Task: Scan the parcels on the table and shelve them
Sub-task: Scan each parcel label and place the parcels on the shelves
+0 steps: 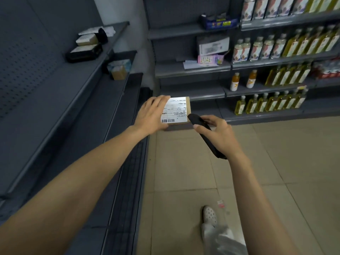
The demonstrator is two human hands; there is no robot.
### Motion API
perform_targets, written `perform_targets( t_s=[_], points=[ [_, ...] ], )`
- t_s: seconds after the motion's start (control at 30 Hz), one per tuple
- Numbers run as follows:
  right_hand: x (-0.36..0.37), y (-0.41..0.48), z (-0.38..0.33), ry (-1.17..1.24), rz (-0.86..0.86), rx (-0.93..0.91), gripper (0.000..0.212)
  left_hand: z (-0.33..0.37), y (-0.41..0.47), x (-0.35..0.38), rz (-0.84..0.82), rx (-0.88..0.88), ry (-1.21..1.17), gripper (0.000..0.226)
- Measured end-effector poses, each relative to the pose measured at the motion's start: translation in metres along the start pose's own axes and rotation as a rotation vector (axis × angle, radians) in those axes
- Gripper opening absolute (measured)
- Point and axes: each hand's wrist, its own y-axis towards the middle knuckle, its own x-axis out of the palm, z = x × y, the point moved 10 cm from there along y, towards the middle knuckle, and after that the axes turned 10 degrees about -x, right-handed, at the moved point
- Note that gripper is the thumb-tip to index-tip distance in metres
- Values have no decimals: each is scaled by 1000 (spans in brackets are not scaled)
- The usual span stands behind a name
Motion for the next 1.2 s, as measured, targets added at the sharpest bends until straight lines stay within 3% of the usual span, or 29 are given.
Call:
perform_targets(
  t_s=[0.27, 0.53, 0.77, 1.0, 1.2],
  points=[
    [12, 269, -77, -27, -135, -263, 56, -127, 196, -85, 193, -238, 86, 101],
    [149, 412, -194, 2, -356, -528, 60, -312, 219, -141, 193, -580, 190, 103],
    [282, 502, -211, -47, -534, -586, 60, -480, 221, -96, 13, -968, 222, 104],
    [367, 612, -224, -34, -559, -578, 57, -591, 298, -13, -132, -1112, 16, 87],
    [422, 683, -197, -20, -609, -537, 58, -645, 359, 10, -198, -1204, -106, 81]
  ],
)
